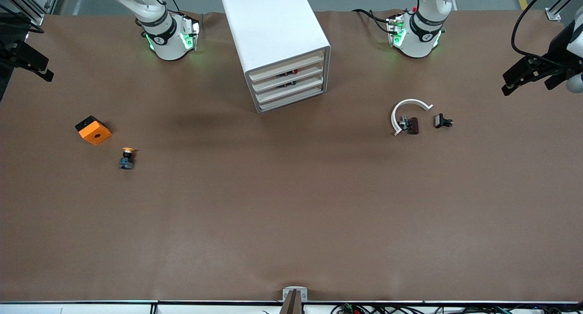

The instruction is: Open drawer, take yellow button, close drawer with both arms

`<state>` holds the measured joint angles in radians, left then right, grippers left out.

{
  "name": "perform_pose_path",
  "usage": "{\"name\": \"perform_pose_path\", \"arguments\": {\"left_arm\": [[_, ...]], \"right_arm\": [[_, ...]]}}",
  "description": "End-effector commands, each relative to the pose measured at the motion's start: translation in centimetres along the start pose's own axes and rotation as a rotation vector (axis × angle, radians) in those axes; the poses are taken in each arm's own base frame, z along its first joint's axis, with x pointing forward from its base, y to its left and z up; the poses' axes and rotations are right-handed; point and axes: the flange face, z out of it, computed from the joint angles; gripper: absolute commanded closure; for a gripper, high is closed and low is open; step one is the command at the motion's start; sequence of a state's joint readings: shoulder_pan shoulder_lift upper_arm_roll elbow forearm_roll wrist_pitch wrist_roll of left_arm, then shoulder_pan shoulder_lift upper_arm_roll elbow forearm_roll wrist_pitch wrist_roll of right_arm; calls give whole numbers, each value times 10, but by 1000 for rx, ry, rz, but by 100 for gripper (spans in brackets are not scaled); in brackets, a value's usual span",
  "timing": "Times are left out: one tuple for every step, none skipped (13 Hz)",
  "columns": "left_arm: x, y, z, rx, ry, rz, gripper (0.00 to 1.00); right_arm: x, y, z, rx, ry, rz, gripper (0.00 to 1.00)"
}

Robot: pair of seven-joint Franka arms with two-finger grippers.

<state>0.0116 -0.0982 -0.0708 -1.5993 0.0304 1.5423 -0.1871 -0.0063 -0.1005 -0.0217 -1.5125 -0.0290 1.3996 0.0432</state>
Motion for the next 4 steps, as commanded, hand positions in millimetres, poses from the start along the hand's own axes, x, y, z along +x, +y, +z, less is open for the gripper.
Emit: {"name": "perform_pose_path", "arguments": {"left_arm": [[3, -6, -3, -12, -4, 2, 0], [4, -5, -2, -17, -6, 4, 0], [5, -2, 1, -20, -14, 9, 0], [5, -1, 1, -20, -15, 10, 0]], "right_arm": [[-3, 0, 0, 7, -5, 1, 0], [-3, 0, 0, 7, -5, 1, 0], [-3, 0, 0, 7, -5, 0, 0], [-3, 0, 0, 7, -5, 1, 0]]}}
